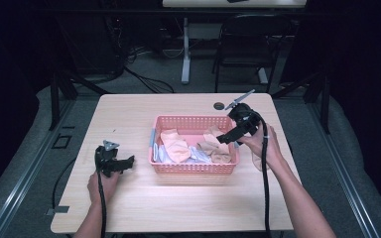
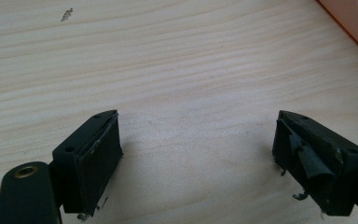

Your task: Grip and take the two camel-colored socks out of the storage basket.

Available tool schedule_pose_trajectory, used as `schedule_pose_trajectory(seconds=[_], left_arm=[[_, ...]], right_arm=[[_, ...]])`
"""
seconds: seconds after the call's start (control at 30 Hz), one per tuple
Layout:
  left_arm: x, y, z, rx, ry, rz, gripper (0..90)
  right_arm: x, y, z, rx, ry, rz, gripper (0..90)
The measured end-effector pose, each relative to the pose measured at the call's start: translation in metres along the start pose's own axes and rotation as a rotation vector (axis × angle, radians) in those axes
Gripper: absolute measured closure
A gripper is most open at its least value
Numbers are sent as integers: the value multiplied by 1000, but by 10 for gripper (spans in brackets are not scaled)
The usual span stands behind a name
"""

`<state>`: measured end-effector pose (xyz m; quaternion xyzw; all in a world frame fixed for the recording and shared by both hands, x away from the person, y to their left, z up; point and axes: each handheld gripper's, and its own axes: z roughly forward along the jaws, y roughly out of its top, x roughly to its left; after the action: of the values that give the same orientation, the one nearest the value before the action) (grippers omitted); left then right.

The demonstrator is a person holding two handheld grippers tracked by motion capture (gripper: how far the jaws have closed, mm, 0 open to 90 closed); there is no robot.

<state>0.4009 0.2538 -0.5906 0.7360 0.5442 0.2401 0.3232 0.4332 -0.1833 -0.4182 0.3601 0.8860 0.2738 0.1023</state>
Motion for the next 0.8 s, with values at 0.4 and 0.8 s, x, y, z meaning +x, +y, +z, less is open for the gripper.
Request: schedule_pose_trajectory(seconds=[0.4,0.8], left_arm=[[0,0,0,0,0,0,149],[0,0,0,0,0,0,150]], right_arm=[[5,9,40,89,54,-15,0],[5,10,81,240,78,-10,35]])
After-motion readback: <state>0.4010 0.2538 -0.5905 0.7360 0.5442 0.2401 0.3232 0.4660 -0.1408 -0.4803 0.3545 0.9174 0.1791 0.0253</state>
